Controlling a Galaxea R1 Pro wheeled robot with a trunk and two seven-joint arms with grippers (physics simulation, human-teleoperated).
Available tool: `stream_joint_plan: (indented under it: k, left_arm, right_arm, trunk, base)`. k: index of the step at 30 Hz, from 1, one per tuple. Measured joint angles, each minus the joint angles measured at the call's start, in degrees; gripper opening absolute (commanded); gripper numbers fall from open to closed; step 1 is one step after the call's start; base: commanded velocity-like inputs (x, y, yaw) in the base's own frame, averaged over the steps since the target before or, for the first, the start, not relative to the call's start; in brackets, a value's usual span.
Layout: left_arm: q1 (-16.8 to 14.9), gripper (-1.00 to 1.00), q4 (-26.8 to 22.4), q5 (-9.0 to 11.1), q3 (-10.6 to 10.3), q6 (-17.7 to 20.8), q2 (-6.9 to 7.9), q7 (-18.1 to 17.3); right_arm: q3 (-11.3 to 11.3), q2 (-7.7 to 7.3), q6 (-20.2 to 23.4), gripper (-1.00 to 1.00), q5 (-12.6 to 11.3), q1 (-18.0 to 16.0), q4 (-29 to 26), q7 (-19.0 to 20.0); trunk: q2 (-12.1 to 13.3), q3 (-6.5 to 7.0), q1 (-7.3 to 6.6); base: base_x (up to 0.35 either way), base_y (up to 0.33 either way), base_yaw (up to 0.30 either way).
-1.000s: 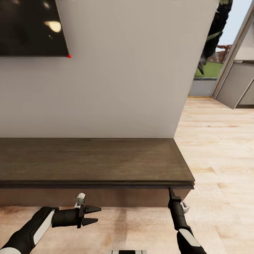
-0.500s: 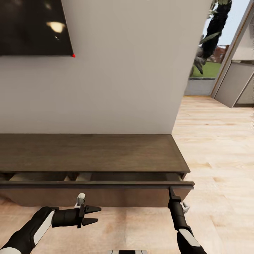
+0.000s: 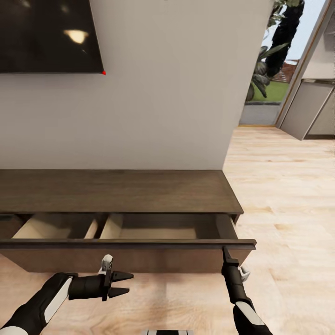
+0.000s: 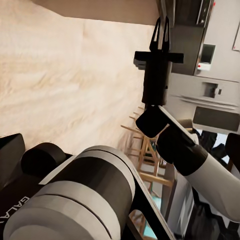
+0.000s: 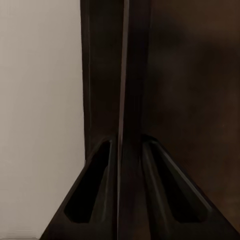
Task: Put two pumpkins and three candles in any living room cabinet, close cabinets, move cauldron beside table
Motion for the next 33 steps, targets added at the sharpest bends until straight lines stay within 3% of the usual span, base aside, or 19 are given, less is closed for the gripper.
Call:
stream_joint_plan:
  k: [13, 33]
  left_arm:
    - [0.02, 1.00, 0.00, 0.00, 0.00, 0.01, 0.00, 0.00]
    - [0.02, 1.00, 0.00, 0.00, 0.00, -0.01, 0.00, 0.00]
  right_arm:
    - [0.04, 0.00, 0.00, -1.00, 0.04, 0.01, -0.01, 0.00]
    - [0.06, 0.00, 0.00, -1.00, 0.05, 0.01, 0.01, 0.04]
  trunk:
    - [0.00, 0.00, 0.00]
    - [0.00, 0.00, 0.00]
  base:
    - [-0.218, 0.000, 0.000]
    - [-0.077, 0.000, 0.000]
